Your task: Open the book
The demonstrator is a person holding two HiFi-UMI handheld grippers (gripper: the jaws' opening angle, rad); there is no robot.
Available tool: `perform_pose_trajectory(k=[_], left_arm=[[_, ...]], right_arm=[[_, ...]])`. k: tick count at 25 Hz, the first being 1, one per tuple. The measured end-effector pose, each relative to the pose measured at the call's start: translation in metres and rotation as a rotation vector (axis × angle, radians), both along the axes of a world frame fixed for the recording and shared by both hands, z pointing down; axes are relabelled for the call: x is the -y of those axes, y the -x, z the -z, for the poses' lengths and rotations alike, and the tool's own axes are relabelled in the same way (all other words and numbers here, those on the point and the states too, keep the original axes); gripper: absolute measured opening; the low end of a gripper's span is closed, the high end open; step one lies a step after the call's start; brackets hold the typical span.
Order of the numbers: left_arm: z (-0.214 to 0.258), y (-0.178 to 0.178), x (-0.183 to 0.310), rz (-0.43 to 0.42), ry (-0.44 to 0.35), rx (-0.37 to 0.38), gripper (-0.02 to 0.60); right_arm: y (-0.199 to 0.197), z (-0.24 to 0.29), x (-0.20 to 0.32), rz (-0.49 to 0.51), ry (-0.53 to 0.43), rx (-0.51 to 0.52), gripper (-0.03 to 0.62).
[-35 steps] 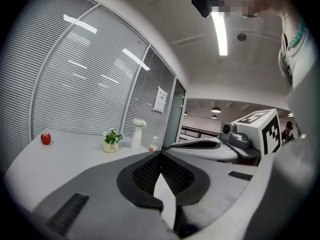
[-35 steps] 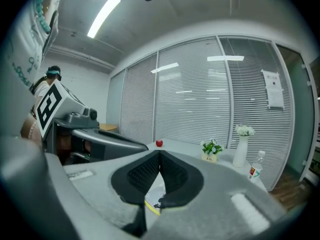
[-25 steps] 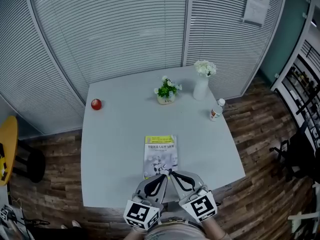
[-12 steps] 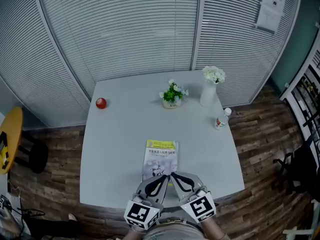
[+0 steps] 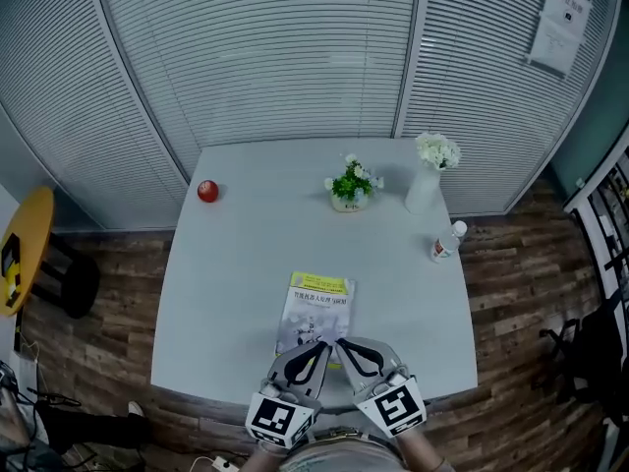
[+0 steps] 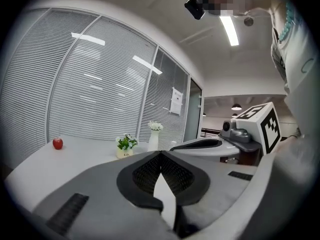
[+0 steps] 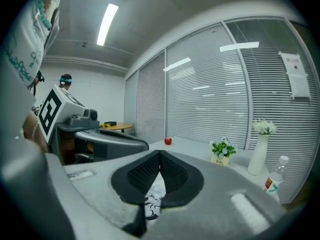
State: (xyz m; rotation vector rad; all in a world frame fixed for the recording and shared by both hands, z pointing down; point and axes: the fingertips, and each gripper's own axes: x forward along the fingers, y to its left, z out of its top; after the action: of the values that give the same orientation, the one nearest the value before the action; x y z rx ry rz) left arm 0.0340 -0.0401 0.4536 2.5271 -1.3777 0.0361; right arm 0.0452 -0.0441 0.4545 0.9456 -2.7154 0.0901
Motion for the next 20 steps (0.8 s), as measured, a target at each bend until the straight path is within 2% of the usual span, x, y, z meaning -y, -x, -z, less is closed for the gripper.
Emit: perform_pose_trajectory(k=[7,12,20], left_arm=[[-0.008,-0.014,-0.002,-0.004,0.005,0.011,-0.002],[0.0,-0.007,0.002,0.03,-0.049,0.015,-0.002],[0.005,-0.002,0.005,-0.07,-0.026,0.006,-0.002]], right_arm=[[-0.005,-0.006,-0.003,0.039,0.009,-0.014,0.003],[-0.007,-0.011,0.002,0.027,0.002,-0.021,0.003],[0.001,0.004,0.01,-0.046,-0.015,-0.023,0.003]])
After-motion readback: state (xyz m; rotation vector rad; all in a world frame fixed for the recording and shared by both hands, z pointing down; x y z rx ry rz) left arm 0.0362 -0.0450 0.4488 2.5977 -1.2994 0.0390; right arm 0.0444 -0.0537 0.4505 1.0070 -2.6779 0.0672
